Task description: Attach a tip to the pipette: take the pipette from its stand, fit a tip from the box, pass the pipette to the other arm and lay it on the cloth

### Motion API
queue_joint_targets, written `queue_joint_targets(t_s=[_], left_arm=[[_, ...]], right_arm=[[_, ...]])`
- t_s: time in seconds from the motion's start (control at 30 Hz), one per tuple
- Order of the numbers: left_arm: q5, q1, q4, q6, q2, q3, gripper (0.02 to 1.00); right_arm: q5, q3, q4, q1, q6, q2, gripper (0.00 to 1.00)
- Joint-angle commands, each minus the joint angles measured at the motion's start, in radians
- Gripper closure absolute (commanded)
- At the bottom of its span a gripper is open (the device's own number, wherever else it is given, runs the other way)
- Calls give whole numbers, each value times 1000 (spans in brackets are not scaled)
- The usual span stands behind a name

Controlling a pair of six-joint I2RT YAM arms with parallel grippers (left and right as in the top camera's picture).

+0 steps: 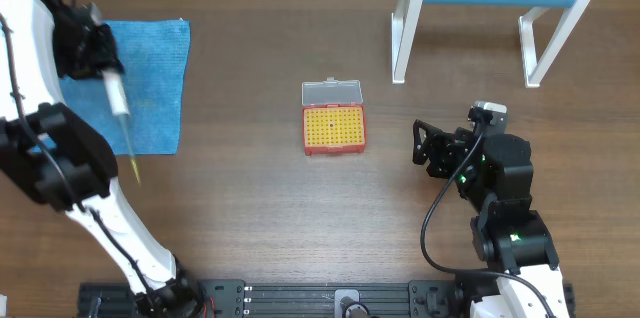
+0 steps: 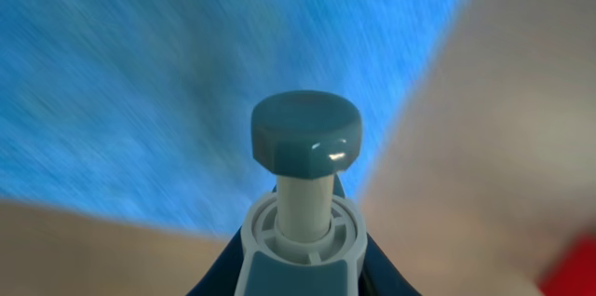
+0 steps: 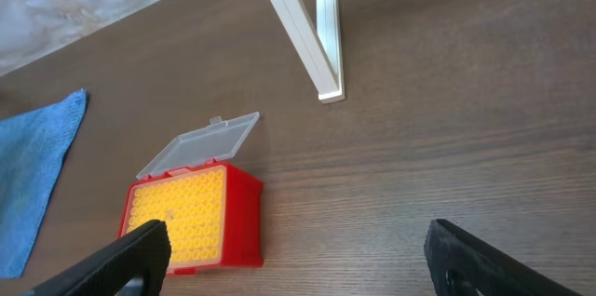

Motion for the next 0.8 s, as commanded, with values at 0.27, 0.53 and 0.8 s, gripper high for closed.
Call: queue_joint_targets(t_s=[0.27,0.53,0.8], left_arm=[[-203,-2,76,211,225,341,991],[-310,-61,172,279,337,341,991],[-295,-60,130,263,372,341,991]], right_arm=[[-5,13,0,-3,15,-4,115],[-5,13,1,-3,50,-3,115],[-4,13,1,-3,61,-3,117]])
